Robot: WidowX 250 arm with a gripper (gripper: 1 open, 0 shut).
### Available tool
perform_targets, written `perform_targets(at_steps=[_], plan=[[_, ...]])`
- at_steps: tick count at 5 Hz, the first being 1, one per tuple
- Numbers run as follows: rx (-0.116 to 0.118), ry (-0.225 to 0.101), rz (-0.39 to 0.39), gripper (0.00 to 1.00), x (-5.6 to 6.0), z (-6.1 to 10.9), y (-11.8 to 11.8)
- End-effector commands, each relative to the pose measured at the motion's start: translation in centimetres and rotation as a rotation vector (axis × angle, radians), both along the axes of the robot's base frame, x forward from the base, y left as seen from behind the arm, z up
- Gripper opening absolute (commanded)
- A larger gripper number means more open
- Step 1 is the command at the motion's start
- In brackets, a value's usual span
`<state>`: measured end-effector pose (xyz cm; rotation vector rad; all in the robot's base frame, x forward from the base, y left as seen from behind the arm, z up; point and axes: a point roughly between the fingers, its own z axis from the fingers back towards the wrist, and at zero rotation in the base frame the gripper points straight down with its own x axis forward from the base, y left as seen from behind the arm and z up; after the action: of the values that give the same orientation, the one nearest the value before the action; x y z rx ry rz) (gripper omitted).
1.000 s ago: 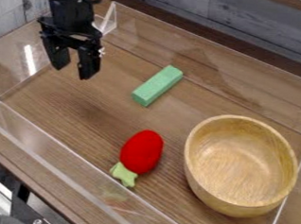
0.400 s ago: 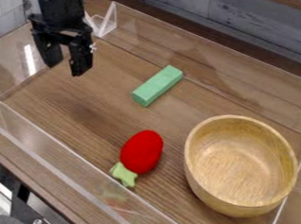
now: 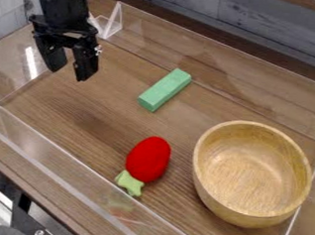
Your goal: Move the red object to the right side of the table
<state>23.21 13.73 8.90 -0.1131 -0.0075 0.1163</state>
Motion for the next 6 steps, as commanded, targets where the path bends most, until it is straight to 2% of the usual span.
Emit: perform_targets(at_steps=[1,4,6], plan=[[0.03,-0.054,-0.003,1.0,0.4,1.5,0.3],[0.025,-0.06,0.005,1.0,0.2,1.2,0.8],[0.02,-0.024,-0.003,1.0,0.1,0.1,0.1]])
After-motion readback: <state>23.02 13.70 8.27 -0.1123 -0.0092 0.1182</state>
